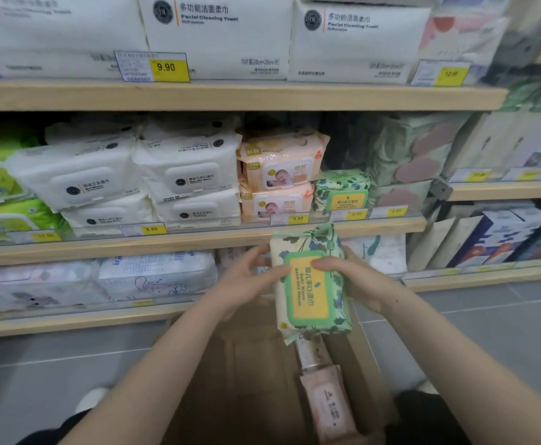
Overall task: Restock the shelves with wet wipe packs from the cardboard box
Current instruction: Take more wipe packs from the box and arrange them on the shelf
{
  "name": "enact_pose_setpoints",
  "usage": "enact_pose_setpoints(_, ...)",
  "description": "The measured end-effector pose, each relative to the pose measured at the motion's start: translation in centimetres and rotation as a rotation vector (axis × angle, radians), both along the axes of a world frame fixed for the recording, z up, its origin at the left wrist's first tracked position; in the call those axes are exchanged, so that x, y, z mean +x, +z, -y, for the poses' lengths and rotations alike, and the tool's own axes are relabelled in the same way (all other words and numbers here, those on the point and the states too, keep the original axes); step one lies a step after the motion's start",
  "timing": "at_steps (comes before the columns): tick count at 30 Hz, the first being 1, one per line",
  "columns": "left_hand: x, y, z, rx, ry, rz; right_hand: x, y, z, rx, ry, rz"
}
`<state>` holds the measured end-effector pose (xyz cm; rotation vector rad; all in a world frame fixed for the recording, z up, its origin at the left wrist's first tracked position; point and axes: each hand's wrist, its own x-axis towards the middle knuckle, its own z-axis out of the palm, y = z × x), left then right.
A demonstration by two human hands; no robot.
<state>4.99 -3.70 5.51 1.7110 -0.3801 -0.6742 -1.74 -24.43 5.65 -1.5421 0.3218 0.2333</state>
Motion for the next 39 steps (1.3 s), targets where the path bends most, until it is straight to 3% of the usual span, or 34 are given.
enact_pose_setpoints(3, -0.2, -0.1, 0.0, -0.123, -0.060, -0.230, 0.0, 0.1, -0.1, 0.000, 0.069, -0.006)
enact_pose_setpoints(8, -1.0, -1.0, 0.9, -0.240, 0.122, -0.267, -0.2, 0.8, -0.5, -0.065, 0.076, 0.000)
enact_pose_setpoints(13, -1.2, -1.7, 1.9, -0.296, 0.265, -0.139, -0.5, 0.7, 0.0, -0.219, 0.116, 0.007)
enact_pose_setpoints(17, -1.7, -2.2, 2.3, -0.234, 0.168, 0.016, -0.8, 0.8, 0.8, -0.167, 0.127, 0.081)
enact_pose_setpoints(23, -1.4, -2.1, 3.6, -0.095, 0.030, 0.190, -1.8, 1.8, 2.6, -0.305, 0.124, 0.219)
enact_pose_setpoints(27, 1.2, 1.0, 4.4, 0.003, -0.120, 0.246, -1.3, 3.4, 4.6, -0.629, 0.118, 0.362)
enact_pose_setpoints(29, 3.2, 3.4, 5.2, 0.035, -0.117, 0.363, -0.4, 4.7, 5.9, -0.845, 0.128, 0.415)
enact_pose_setpoints(35, 12.3, 9.2, 10.3, 0.302, -0.036, 1.098, 5.2, 8.6, 9.4, -1.402, 0.168, 0.645)
enact_pose_setpoints(39, 17.2, 8.7, 12.7, 0.756, -0.051, 1.175, 10.2, 8.7, 10.3, -1.571, 0.167, 0.728)
